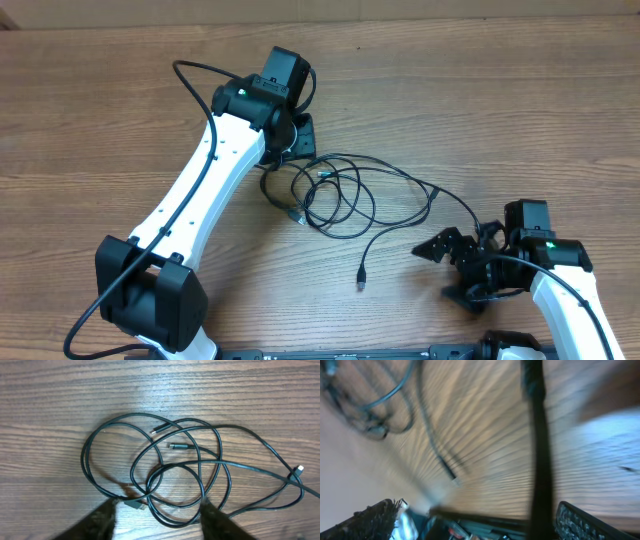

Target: Untangle cables

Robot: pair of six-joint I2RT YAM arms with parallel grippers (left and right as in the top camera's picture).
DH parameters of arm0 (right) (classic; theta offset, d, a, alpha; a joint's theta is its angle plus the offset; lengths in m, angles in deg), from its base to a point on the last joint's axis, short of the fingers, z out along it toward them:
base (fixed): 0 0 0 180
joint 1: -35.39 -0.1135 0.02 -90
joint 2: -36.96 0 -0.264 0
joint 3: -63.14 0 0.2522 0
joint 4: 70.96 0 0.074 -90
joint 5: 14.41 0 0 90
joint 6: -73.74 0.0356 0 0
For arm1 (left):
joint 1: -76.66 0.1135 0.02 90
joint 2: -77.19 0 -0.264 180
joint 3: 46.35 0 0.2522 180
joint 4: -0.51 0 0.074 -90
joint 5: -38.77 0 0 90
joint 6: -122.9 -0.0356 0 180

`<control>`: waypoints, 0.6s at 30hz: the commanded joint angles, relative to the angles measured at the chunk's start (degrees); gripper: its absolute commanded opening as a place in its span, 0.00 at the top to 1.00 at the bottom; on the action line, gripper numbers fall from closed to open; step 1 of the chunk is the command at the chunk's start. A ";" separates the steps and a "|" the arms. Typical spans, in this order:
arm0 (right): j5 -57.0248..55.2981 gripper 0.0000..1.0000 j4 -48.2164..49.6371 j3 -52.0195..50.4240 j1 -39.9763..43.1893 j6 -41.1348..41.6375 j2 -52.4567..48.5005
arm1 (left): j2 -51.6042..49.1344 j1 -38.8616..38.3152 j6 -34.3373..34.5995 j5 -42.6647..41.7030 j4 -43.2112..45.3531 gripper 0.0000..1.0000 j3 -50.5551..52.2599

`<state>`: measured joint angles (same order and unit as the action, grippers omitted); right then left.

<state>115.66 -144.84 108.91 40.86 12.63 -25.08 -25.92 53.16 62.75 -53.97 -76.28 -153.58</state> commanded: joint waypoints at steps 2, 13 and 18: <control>24.28 0.00 7.23 0.44 -0.33 -18.03 0.15 | -0.28 0.24 -0.26 -0.76 -0.13 0.33 -0.66; 16.79 0.00 6.56 0.24 -0.35 -6.14 0.15 | -0.39 0.20 -0.24 -0.96 -3.02 0.01 -0.44; 7.10 0.00 4.70 0.22 -0.37 -13.09 0.15 | -0.39 0.17 -1.57 -8.02 -1.62 0.00 -0.44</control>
<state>130.02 -140.97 108.93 40.86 4.17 -25.08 -25.94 53.16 62.70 -56.75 -78.53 -153.58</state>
